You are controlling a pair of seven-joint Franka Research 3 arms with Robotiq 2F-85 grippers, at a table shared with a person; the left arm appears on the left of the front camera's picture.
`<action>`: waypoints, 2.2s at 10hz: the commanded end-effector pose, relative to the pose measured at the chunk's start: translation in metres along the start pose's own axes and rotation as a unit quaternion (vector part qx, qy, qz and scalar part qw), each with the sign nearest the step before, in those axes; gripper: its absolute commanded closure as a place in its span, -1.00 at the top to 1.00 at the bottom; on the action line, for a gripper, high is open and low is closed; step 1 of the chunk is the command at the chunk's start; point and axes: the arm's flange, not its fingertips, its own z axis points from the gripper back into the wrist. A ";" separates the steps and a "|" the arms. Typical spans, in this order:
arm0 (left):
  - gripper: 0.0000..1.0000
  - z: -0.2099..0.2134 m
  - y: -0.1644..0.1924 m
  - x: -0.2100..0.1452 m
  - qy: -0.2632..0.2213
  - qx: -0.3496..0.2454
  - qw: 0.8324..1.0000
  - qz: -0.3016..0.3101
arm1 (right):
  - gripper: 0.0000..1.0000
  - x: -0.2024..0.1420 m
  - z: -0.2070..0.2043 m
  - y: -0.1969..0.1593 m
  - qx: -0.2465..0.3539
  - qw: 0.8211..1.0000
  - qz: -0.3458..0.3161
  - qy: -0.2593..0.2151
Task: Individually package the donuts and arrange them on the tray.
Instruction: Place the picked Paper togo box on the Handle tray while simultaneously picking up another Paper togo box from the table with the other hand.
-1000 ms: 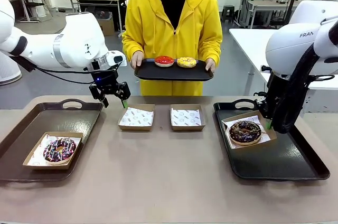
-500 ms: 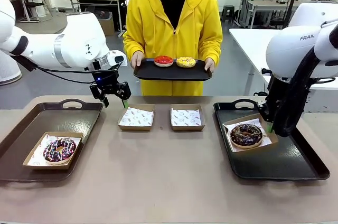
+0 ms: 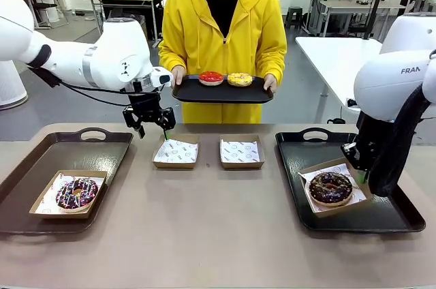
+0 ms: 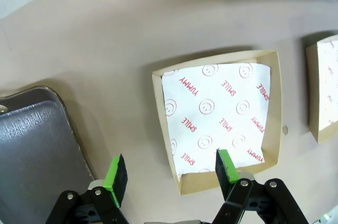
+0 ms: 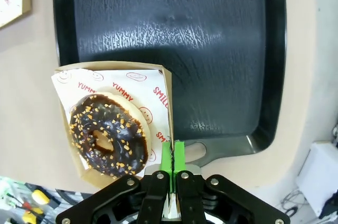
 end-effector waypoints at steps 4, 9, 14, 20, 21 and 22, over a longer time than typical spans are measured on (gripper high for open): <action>0.75 -0.016 -0.011 0.018 0.018 0.040 0.998 0.047 | -0.98 0.014 -0.026 -0.001 0.018 1.000 -0.002 0.005; 0.75 -0.022 -0.009 0.019 0.019 0.043 0.998 0.048 | -0.98 0.022 -0.037 0.000 0.039 0.999 -0.014 0.003; 0.75 -0.026 -0.007 0.019 0.025 0.042 0.998 0.048 | -0.98 0.022 -0.038 0.001 0.040 0.999 -0.012 0.012; 0.75 -0.037 -0.003 0.020 0.044 0.030 0.997 0.046 | 0.00 0.022 -0.040 0.002 0.048 0.998 -0.006 0.031; 0.75 -0.037 -0.003 0.020 0.045 0.025 0.998 0.044 | 0.22 0.022 -0.041 0.002 0.049 0.998 -0.004 0.033; -0.34 -0.037 -0.002 0.019 0.046 0.025 0.998 0.043 | 1.00 0.022 -0.040 0.002 0.048 0.998 -0.004 0.035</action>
